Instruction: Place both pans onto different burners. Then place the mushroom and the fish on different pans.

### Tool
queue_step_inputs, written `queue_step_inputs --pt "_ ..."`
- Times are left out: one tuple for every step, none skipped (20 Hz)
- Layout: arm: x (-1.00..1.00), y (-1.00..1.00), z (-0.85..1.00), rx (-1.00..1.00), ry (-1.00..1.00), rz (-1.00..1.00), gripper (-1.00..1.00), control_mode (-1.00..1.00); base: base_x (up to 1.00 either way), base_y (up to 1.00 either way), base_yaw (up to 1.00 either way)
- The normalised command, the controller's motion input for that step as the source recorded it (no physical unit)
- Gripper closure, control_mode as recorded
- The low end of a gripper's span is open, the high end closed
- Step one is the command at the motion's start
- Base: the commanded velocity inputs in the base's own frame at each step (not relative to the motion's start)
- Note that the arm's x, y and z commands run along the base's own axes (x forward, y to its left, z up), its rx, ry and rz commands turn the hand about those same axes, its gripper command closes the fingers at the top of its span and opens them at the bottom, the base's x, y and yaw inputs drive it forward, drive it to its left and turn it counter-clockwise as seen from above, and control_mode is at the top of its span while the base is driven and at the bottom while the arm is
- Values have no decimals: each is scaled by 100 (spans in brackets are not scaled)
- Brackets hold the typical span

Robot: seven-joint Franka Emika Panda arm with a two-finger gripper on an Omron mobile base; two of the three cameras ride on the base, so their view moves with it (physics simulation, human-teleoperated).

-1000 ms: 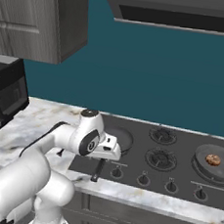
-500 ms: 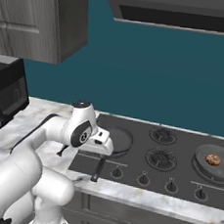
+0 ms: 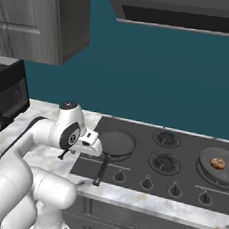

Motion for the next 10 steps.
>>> queue_step_inputs --pt "0 30 0 2 -4 0 -100 -100 0 0 0" --pt "0 29 0 3 -3 0 -100 -100 0 0 0" --pt "2 26 1 3 -1 0 -100 -100 0 0 0" --pt "1 30 4 2 0 0 -100 -100 0 0 0" --pt "1 31 6 1 0 0 -100 -100 0 0 0" --pt "1 30 6 2 0 0 -100 -100 0 0 0" --pt "0 31 4 2 0 0 -100 -100 0 0 0" --pt "3 34 0 1 0 0 -100 -100 0 0 0" --pt "0 36 0 0 0 0 -100 -100 0 0 0" --pt "6 41 1 0 0 0 -100 -100 0 0 0"
